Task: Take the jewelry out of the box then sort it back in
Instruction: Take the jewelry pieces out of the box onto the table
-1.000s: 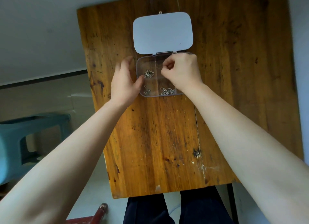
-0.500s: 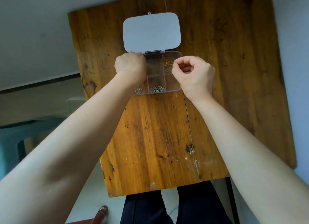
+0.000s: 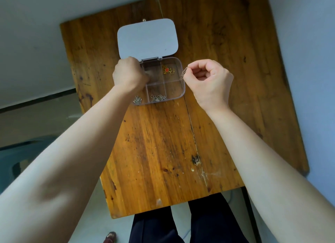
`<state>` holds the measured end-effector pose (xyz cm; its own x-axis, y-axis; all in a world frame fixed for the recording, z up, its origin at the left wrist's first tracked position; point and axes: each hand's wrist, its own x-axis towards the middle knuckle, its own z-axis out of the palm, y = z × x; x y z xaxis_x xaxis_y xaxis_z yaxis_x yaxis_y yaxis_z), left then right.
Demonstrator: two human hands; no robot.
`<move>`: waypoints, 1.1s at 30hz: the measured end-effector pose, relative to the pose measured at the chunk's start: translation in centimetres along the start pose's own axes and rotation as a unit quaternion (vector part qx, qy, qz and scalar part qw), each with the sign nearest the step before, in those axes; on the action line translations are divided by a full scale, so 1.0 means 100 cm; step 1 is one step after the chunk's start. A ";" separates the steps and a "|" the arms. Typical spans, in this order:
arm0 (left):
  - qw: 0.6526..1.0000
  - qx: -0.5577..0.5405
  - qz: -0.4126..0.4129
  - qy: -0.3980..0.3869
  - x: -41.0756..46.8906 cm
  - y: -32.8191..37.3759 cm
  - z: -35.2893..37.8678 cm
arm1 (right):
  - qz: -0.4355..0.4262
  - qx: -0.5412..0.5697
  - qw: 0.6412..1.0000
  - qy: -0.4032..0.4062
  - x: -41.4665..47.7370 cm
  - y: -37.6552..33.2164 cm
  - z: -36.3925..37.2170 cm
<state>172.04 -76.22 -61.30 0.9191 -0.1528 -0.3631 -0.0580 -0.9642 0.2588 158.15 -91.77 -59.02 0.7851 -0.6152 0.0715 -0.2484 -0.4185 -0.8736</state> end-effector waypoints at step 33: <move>0.968 -0.231 0.083 -0.056 -0.149 0.069 0.107 | 0.212 -0.225 0.950 -0.045 -0.057 0.118 -0.113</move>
<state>153.81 -82.90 -63.65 0.8630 -0.3440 -0.3699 0.0030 -0.7287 0.6848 144.31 -100.72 -64.35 0.6014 -0.7403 -0.3005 -0.7542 -0.4018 -0.5194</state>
